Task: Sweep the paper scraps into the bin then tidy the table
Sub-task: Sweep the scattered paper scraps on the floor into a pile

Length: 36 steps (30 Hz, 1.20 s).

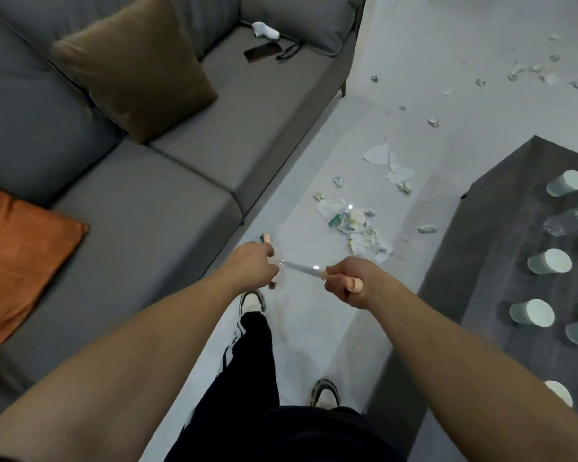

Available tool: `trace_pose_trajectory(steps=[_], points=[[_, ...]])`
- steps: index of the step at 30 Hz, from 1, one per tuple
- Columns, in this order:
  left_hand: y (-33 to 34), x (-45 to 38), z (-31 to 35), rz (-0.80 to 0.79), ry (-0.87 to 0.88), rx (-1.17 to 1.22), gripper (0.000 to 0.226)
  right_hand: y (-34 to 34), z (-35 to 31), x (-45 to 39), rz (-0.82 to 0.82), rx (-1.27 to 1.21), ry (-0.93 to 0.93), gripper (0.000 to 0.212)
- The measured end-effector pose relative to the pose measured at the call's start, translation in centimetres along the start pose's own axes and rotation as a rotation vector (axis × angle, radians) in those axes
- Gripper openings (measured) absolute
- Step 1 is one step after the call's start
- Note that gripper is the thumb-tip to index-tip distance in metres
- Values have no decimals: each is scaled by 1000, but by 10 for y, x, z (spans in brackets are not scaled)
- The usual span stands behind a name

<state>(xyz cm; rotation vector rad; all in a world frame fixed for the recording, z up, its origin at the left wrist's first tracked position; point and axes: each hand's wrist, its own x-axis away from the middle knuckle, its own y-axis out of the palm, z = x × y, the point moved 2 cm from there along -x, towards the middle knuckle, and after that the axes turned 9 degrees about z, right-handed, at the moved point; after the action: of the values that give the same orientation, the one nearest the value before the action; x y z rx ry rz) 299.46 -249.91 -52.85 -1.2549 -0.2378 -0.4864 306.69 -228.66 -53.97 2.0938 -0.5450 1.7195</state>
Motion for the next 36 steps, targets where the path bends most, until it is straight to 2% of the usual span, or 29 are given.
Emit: trace_pose_trajectory(steps=[5, 8, 11, 16, 20, 24, 27, 31, 36], points=[[-28, -76, -42, -72, -10, -9, 47, 23, -41, -17, 273, 123, -135, 8], [-47, -113, -63, -112, -12, 14, 48, 57, -76, -18, 343, 204, -216, 5], [-69, -148, -78, -134, -2, 20, 50, 100, -102, -19, 378, 218, -272, 6], [-93, -193, -86, -105, -2, 21, 46, 140, -144, -8, 313, 107, -276, 8], [-112, -230, -70, -88, 39, -11, 45, 138, -179, -6, 218, -59, -174, 18], [-123, -265, -46, -99, 69, -34, 50, 119, -203, -25, 142, -204, -68, 16], [-129, -300, -23, -121, 66, -59, 49, 96, -238, -47, 200, -190, -86, 18], [-133, -343, 17, -137, 79, -97, 49, 68, -296, -67, 368, -124, -167, 18], [-141, -393, 78, -120, 145, -140, 49, 48, -355, -84, 394, -85, -232, 12]])
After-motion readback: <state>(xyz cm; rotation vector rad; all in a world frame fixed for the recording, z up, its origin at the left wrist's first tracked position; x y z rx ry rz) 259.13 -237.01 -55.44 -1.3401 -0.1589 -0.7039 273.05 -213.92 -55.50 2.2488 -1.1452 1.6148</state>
